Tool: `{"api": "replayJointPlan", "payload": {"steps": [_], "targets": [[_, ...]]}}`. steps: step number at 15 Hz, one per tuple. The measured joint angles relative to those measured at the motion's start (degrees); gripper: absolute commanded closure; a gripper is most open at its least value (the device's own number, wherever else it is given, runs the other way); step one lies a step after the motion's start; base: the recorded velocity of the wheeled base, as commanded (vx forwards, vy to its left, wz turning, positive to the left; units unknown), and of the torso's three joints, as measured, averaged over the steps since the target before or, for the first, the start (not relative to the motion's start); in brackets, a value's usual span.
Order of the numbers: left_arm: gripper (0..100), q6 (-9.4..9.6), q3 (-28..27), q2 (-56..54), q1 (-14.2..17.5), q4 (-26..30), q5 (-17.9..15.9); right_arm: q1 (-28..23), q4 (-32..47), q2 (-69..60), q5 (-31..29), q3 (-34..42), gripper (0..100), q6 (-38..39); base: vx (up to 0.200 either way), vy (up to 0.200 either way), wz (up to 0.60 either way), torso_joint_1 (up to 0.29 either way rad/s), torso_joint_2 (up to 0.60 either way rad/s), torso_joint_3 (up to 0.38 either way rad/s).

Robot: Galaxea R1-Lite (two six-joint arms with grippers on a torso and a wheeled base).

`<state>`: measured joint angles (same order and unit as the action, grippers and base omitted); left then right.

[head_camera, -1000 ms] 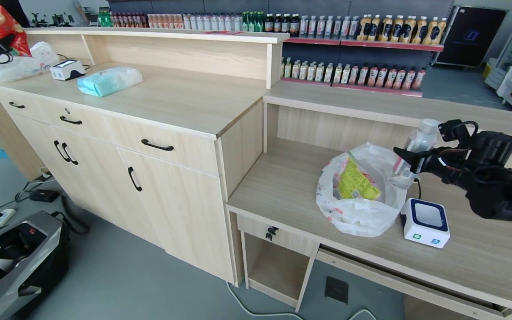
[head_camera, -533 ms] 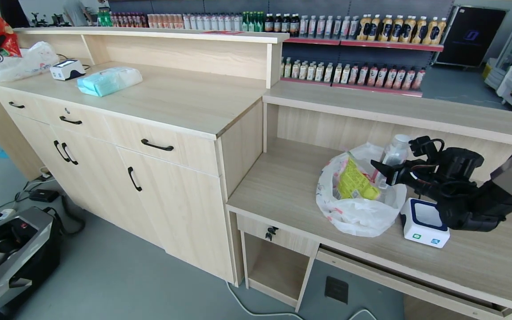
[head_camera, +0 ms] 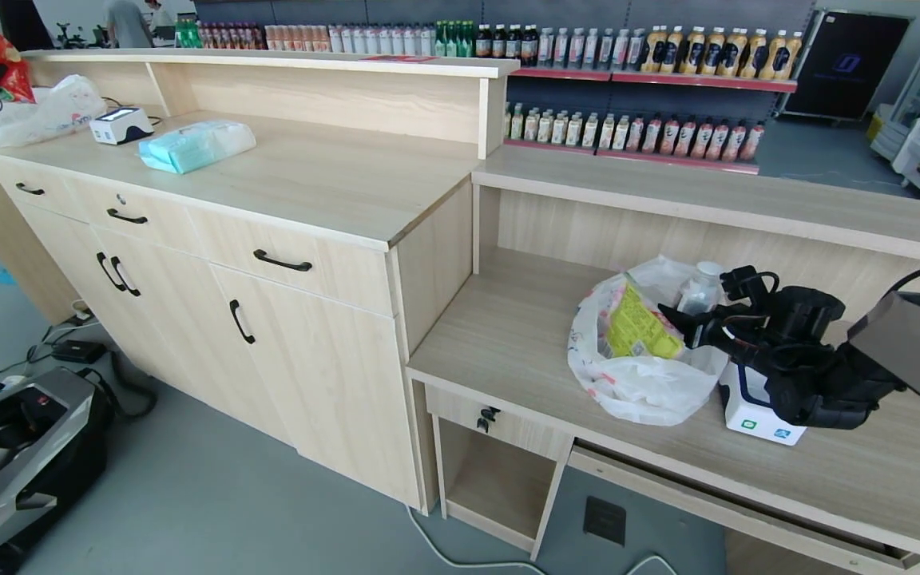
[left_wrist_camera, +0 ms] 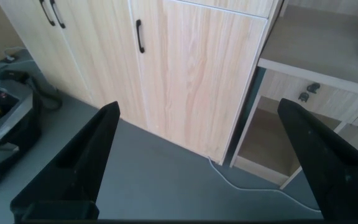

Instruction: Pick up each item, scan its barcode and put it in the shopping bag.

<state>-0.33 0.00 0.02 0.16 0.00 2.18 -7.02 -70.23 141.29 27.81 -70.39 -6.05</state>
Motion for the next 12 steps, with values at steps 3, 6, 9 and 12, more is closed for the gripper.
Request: {"api": "replayJointPlan", "payload": {"steps": [3,6,9,12], "targets": [[0,0.01,0.0,0.0,0.0,0.0,0.0,0.0,0.0,1.2,0.0,-0.2,100,-0.2,0.0,0.0,0.0,0.0,0.0,0.0],[0,0.01,0.0,0.0,0.0,0.0,0.0,0.0,0.1,2.2,1.2,-0.2,100,-2.1,0.0,0.0,0.0,0.0,0.0,0.0],[0,0.01,0.0,0.0,0.0,0.0,0.0,-0.1,0.0,2.7,1.4,-0.2,100,-2.3,0.0,0.0,0.0,0.0,0.0,0.0],[0,0.01,0.0,0.0,0.0,0.0,0.0,-0.1,0.1,2.9,1.4,-0.2,100,-2.4,0.0,0.0,0.0,0.0,0.0,0.0]]}}
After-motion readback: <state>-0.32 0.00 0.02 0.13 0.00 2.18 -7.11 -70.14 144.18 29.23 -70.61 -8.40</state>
